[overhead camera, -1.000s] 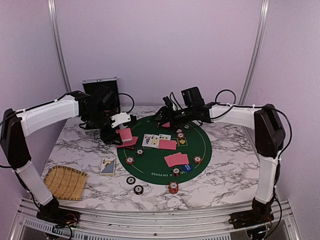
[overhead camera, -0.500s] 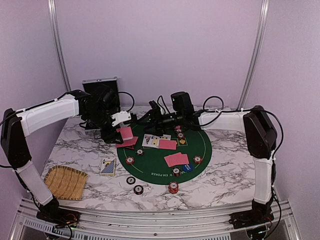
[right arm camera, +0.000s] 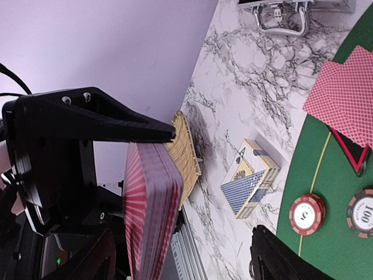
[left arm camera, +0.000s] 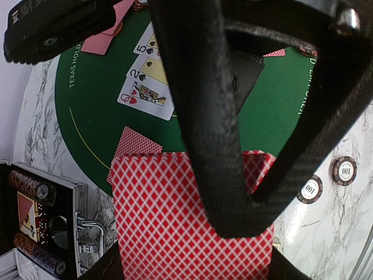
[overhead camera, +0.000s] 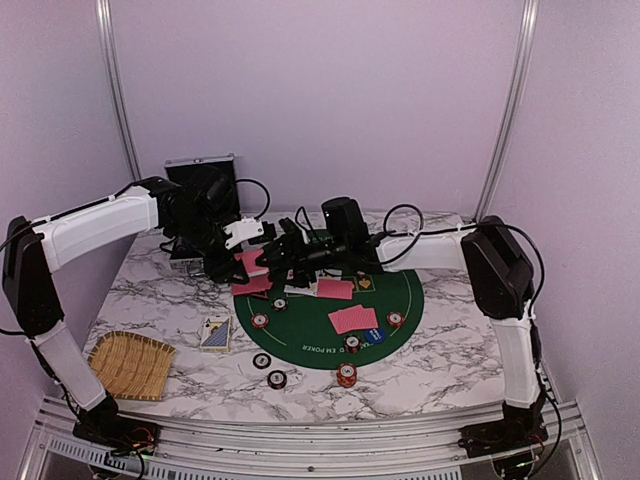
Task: Distribute texas hold em gaming equipment
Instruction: Pick up the poker card from the face-down deck piles.
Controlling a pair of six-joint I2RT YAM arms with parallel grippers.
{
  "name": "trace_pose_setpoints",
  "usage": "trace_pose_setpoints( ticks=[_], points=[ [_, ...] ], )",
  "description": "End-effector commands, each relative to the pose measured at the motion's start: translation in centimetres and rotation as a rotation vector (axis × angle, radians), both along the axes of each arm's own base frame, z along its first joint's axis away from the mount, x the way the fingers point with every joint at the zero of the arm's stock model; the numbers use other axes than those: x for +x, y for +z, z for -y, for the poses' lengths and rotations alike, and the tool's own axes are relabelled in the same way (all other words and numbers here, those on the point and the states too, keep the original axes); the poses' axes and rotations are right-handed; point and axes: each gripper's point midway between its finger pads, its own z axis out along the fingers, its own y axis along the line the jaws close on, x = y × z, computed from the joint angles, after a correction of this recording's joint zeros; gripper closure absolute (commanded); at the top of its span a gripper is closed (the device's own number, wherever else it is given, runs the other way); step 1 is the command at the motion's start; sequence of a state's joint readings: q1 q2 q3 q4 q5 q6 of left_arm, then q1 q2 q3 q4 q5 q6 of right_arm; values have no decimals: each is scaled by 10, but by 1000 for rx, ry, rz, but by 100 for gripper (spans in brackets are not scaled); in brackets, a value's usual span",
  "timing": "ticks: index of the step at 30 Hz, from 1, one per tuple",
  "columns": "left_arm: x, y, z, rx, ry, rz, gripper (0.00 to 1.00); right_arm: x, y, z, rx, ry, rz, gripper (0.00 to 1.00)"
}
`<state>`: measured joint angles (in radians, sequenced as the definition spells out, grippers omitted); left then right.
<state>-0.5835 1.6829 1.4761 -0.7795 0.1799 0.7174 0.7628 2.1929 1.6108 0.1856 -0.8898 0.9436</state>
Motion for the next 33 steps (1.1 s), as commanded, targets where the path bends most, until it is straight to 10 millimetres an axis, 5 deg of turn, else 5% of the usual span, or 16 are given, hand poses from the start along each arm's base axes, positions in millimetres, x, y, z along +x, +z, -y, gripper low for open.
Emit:
trace_pose_setpoints(
  ticks=[1,15,22,33],
  points=[
    [5,11,10,-40,-7,13,100,-2,16,-22,49,35,24,22],
    [2,9,7,-35,-9,10,100,15,1,-41,68,30,-25,24],
    [1,9,6,-32,-9,12,100,27,-19,-19,1,-20,-29,28],
    [0,8,6,-32,-13,9,100,32,-21,11,-17,-58,-22,46]
  ],
)
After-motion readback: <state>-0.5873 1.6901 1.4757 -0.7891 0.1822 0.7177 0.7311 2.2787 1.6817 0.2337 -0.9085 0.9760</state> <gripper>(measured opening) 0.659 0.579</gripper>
